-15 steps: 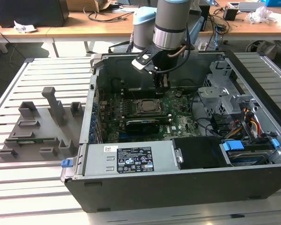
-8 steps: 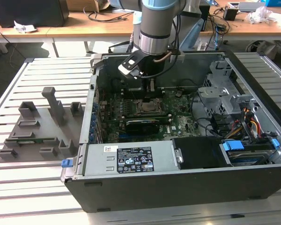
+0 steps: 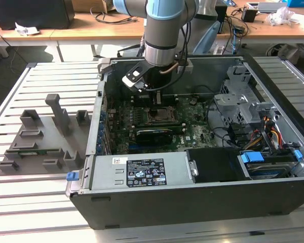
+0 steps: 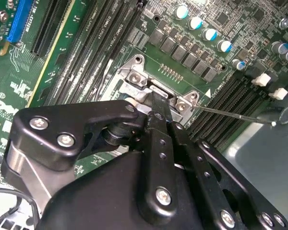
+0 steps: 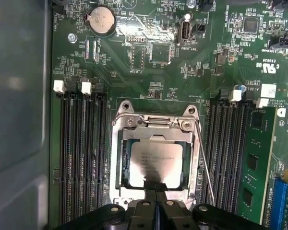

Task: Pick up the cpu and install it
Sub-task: 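Close the cpu cover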

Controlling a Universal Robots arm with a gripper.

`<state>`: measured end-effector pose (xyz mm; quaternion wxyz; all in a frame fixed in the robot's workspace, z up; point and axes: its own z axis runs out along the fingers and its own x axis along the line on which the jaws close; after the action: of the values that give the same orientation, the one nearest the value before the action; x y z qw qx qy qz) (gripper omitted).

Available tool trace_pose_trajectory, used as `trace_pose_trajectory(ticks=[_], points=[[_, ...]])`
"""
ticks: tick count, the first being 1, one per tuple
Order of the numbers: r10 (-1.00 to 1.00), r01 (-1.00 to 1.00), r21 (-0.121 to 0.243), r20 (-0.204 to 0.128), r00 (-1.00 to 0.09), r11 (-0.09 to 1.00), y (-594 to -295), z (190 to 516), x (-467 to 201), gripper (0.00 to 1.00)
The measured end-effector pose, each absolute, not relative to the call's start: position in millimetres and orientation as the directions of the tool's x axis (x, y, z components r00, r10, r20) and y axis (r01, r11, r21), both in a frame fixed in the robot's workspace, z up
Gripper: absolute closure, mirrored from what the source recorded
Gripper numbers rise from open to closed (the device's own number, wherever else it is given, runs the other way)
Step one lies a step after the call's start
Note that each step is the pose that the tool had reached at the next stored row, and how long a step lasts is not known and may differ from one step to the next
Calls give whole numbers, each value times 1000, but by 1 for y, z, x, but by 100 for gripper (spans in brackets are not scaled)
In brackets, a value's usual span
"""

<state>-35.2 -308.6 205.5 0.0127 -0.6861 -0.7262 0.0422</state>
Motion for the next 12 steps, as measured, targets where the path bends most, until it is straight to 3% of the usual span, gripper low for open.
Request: trace_pose_trajectory(ticks=[12], points=[[997, 995, -79, -42, -58, 55, -309, 202, -32, 89]])
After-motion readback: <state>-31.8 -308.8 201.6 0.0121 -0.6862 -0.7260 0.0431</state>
